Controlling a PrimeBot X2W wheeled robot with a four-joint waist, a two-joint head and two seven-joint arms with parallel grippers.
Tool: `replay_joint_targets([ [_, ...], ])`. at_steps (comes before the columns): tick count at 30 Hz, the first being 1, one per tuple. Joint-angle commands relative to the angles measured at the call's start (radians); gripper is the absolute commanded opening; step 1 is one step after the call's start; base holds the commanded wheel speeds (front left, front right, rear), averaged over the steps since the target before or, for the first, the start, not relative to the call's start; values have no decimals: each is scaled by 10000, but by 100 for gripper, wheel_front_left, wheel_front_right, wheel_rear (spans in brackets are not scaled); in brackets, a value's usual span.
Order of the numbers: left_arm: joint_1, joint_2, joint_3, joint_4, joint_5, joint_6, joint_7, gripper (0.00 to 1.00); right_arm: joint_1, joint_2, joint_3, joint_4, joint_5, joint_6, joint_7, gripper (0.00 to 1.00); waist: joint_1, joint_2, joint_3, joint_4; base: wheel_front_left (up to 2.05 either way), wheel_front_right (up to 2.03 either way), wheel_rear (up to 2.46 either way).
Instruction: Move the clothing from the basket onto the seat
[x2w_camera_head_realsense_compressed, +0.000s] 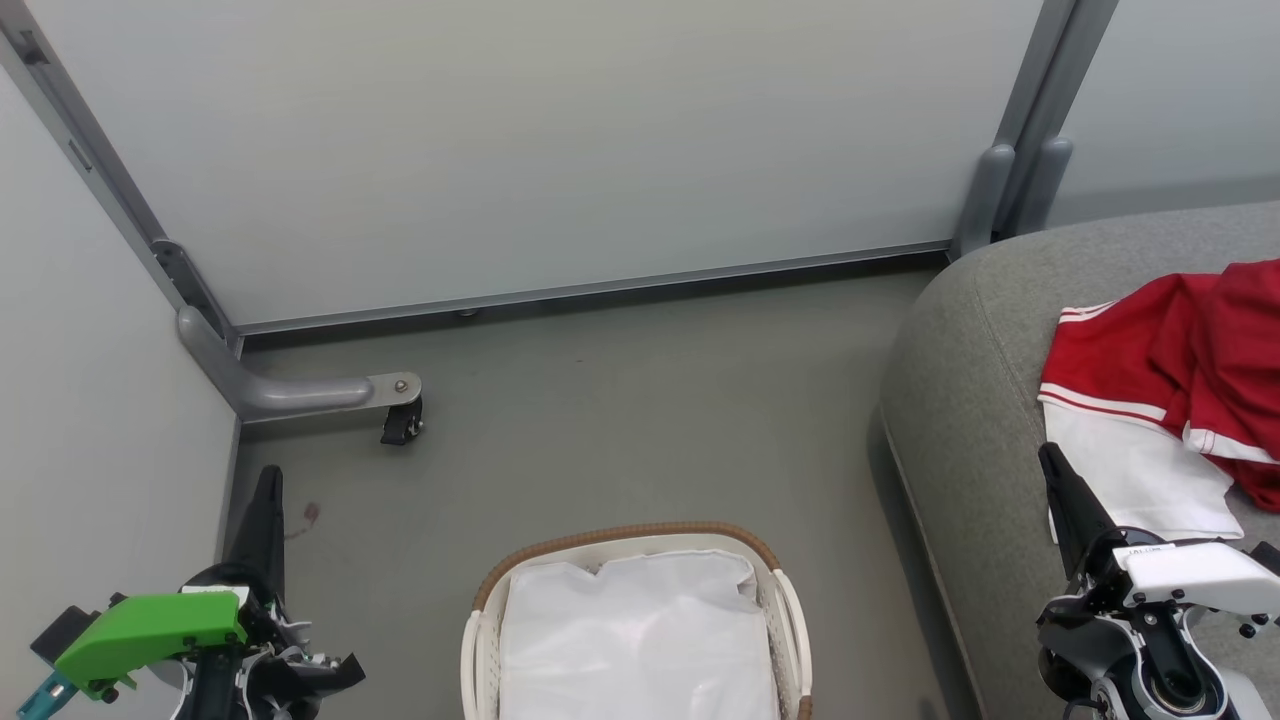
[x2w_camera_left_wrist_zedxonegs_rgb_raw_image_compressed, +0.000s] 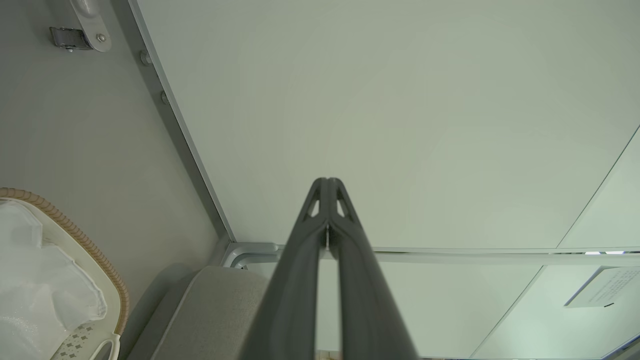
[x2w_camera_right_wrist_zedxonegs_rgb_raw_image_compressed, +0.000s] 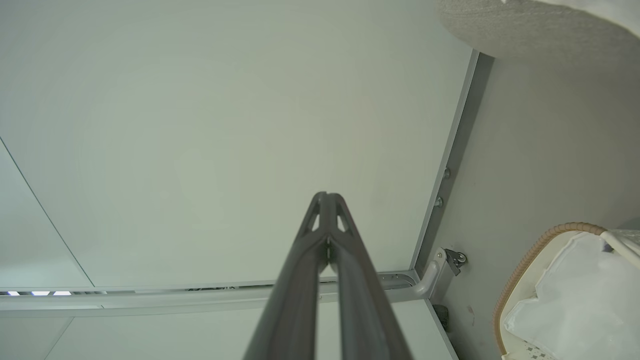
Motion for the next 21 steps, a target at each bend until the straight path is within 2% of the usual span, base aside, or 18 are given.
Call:
replay_joint_targets([
  [1,-96,58,20,1,-30,-42,34,0,106,-63,-20,-35,30,-3,35,0,0,0,0,0,0,0,0],
  [21,-96,58,19,-1,-31,-42,33,0,106,-63,-19,-34,31,-3,34,0,0,0,0,0,0,0,0],
])
